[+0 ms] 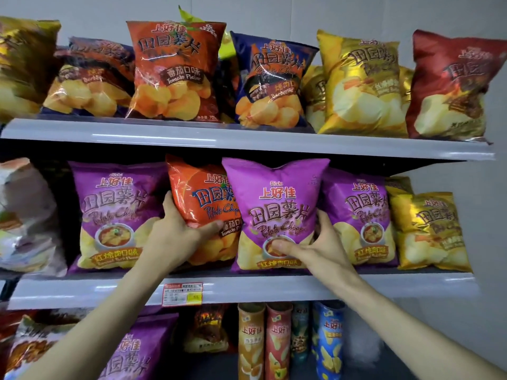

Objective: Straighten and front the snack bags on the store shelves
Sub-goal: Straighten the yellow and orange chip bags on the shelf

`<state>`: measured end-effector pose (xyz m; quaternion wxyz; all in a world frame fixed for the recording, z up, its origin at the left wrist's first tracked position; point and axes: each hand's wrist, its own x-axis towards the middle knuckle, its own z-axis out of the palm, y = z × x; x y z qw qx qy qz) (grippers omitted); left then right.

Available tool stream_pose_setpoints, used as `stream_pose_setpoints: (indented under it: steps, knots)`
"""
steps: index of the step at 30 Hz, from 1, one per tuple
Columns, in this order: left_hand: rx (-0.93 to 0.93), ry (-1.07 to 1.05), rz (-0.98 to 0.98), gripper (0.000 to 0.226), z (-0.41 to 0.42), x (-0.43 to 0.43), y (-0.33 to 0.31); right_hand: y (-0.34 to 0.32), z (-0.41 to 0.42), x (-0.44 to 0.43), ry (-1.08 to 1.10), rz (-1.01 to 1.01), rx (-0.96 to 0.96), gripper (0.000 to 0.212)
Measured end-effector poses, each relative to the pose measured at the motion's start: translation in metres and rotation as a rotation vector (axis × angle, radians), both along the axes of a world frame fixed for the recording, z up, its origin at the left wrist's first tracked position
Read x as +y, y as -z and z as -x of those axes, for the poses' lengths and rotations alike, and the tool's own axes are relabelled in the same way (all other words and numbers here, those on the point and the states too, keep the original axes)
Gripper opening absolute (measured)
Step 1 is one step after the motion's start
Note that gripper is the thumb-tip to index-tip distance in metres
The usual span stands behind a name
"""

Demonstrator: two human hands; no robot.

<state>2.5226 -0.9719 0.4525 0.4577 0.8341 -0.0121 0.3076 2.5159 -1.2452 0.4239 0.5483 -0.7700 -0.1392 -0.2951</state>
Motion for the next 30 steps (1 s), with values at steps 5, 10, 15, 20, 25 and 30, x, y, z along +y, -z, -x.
stream_pose_setpoints:
  steps: [5, 10, 15, 20, 25, 30]
  knots:
    - [-0.102, 0.048, 0.076, 0.122, -0.001, -0.008, 0.008, 0.016, 0.016, -0.003, -0.002, -0.21, -0.18, 0.105]
    - [-0.285, 0.053, 0.102, 0.103, 0.013, -0.013, 0.019, 0.017, 0.028, -0.018, -0.026, -0.378, -0.238, 0.081]
    - [-0.407, 0.056, 0.257, 0.105, 0.03, 0.002, 0.024, 0.011, 0.04, -0.026, -0.064, -0.443, -0.246, 0.093]
    - [-0.415, 0.042, 0.294, 0.117, 0.046, 0.028, 0.031, 0.008, 0.039, -0.014, -0.065, -0.367, -0.23, 0.076]
    - [-0.419, -0.009, 0.327, 0.111, 0.07, 0.064, 0.039, 0.013, 0.02, 0.019, -0.06, -0.241, -0.167, 0.086]
    - [-0.416, -0.044, 0.386, 0.083, 0.093, 0.095, 0.046, 0.019, -0.008, 0.057, -0.089, -0.174, -0.133, 0.091]
